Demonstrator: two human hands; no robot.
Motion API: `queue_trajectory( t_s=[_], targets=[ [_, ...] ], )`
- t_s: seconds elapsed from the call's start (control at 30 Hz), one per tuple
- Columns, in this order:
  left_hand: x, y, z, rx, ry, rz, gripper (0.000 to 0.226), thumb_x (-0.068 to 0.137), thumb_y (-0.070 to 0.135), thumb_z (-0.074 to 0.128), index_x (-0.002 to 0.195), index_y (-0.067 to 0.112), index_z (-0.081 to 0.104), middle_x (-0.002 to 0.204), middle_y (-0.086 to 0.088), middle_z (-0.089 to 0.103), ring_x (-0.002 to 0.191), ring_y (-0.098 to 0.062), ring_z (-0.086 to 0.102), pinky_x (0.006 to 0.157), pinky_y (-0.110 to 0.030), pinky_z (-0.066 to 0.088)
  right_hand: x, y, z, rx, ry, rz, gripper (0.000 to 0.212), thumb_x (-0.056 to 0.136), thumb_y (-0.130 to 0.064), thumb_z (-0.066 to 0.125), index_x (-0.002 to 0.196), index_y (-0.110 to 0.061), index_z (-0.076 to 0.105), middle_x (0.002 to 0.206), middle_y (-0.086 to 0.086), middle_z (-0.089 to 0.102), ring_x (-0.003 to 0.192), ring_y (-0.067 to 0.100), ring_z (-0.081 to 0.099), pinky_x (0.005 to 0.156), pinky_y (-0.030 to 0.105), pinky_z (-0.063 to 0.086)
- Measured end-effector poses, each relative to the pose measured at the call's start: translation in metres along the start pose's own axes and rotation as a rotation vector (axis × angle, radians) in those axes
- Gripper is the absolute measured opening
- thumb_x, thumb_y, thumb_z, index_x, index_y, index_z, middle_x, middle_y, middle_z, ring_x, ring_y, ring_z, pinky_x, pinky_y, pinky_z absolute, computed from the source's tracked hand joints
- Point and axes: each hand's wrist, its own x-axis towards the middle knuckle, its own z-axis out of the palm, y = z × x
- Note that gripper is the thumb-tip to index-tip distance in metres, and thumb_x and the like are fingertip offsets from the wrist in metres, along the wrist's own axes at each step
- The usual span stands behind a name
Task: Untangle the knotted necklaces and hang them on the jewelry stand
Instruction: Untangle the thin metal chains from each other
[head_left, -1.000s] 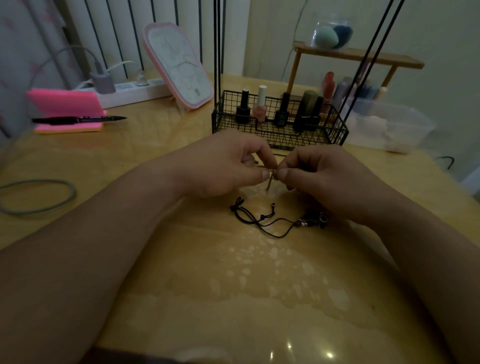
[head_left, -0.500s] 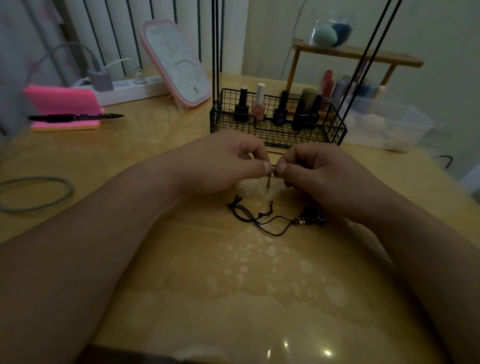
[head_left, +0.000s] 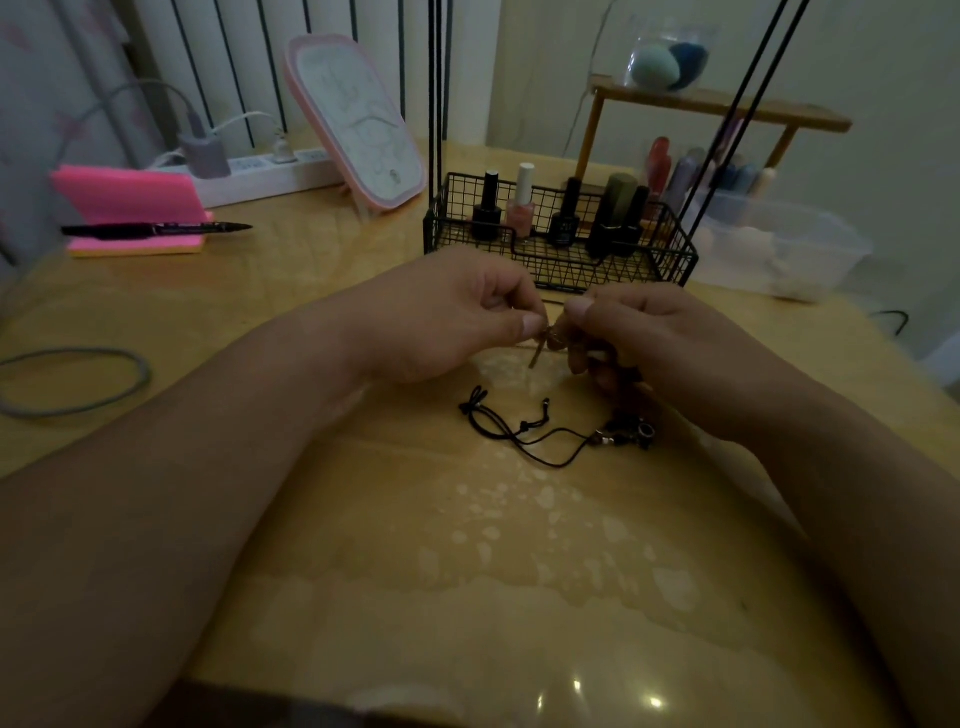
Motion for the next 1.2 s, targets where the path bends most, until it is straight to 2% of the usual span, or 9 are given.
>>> queue_trajectory(
  t_s=[0.1, 0.23, 0.4, 0.5, 0.63, 0.83, 0.9, 1.0, 1.2],
  targets=[
    [0.0001, -0.0006, 0.0013, 0.016, -0.009, 0.001, 0.008, 0.102, 0.027, 0.065, 0.098, 0.027, 0.072, 0.069, -0.003, 0.06, 0.058, -0.003, 0.047, 0.054, -0.017, 0.04, 0.0008, 0.0007, 0.0003, -0.077, -0.023, -0.035, 0.011, 0.1, -0.031, 0.066, 0.093, -0.027, 0.074, 0.074, -0.009, 0.07, 0.064, 0.01, 0.058, 0.066, 0.036, 0.048],
    [-0.0004, 0.0002, 0.0006, -0.009, -0.026, -0.013, 0.006, 0.1, 0.022, 0.067, 0.105, 0.023, 0.063, 0.058, 0.009, 0.05, 0.05, -0.004, 0.041, 0.047, -0.017, 0.036, 0.0013, 0.0024, 0.0005, -0.082, 0.017, -0.042, 0.009, 0.099, -0.03, 0.068, 0.093, -0.026, 0.074, 0.072, -0.008, 0.069, 0.058, 0.01, 0.054, 0.059, 0.036, 0.045],
    [-0.0005, 0.0026, 0.0018, 0.051, -0.067, 0.001, 0.018, 0.092, 0.027, 0.076, 0.089, 0.024, 0.058, 0.075, 0.005, 0.057, 0.065, -0.008, 0.05, 0.06, -0.03, 0.045, 0.0022, 0.0024, 0.0006, -0.113, 0.098, -0.063, 0.011, 0.098, -0.031, 0.067, 0.09, -0.027, 0.073, 0.074, -0.006, 0.071, 0.059, 0.015, 0.056, 0.059, 0.036, 0.048],
    [-0.0001, 0.0033, 0.0044, 0.057, -0.047, 0.001, 0.013, 0.091, 0.033, 0.076, 0.085, 0.026, 0.066, 0.078, 0.003, 0.065, 0.071, -0.016, 0.059, 0.066, -0.036, 0.049, 0.0018, 0.0014, 0.0031, -0.11, 0.104, -0.068, 0.011, 0.098, -0.031, 0.068, 0.091, -0.025, 0.074, 0.077, -0.001, 0.073, 0.06, 0.016, 0.057, 0.058, 0.035, 0.048],
    [-0.0011, 0.0041, 0.0044, 0.03, -0.012, -0.04, 0.01, 0.092, 0.04, 0.074, 0.09, 0.03, 0.074, 0.081, 0.008, 0.07, 0.071, -0.001, 0.061, 0.066, -0.025, 0.047, 0.001, 0.0005, 0.0066, -0.176, 0.091, -0.084, 0.015, 0.1, -0.035, 0.065, 0.09, -0.029, 0.074, 0.077, -0.012, 0.074, 0.056, -0.002, 0.057, 0.057, 0.025, 0.044],
    [-0.0009, 0.0049, 0.004, 0.043, 0.002, -0.05, 0.01, 0.097, 0.036, 0.068, 0.091, 0.03, 0.074, 0.079, 0.01, 0.068, 0.071, 0.001, 0.06, 0.066, -0.02, 0.046, -0.0007, -0.0022, 0.0076, -0.115, 0.074, -0.084, 0.018, 0.102, -0.031, 0.061, 0.091, -0.027, 0.075, 0.08, -0.006, 0.075, 0.066, 0.015, 0.062, 0.063, 0.037, 0.051],
    [-0.0012, 0.0059, 0.0036, 0.015, -0.012, -0.058, 0.011, 0.099, 0.032, 0.066, 0.092, 0.028, 0.074, 0.076, 0.012, 0.067, 0.066, 0.004, 0.059, 0.06, -0.012, 0.043, -0.0002, -0.0015, 0.0072, -0.089, 0.072, -0.084, 0.019, 0.102, -0.03, 0.061, 0.091, -0.025, 0.076, 0.08, -0.003, 0.075, 0.066, 0.019, 0.061, 0.064, 0.039, 0.051],
    [-0.0011, 0.0062, 0.0029, -0.005, -0.008, -0.076, 0.017, 0.102, 0.032, 0.062, 0.092, 0.025, 0.074, 0.074, 0.012, 0.066, 0.057, 0.008, 0.055, 0.05, -0.006, 0.037, -0.0008, -0.001, 0.0058, -0.094, 0.064, -0.105, 0.016, 0.101, -0.028, 0.063, 0.091, -0.026, 0.075, 0.08, -0.005, 0.074, 0.061, 0.012, 0.059, 0.059, 0.032, 0.049],
    [-0.0014, 0.0067, 0.0017, -0.028, 0.005, -0.077, 0.018, 0.102, 0.025, 0.062, 0.087, 0.023, 0.073, 0.067, 0.015, 0.065, 0.055, 0.007, 0.054, 0.05, -0.006, 0.037, 0.0004, 0.0009, 0.0075, -0.153, 0.052, -0.144, 0.004, 0.095, -0.025, 0.072, 0.093, -0.028, 0.073, 0.076, -0.002, 0.07, 0.058, 0.005, 0.055, 0.055, 0.025, 0.047]
  ],
)
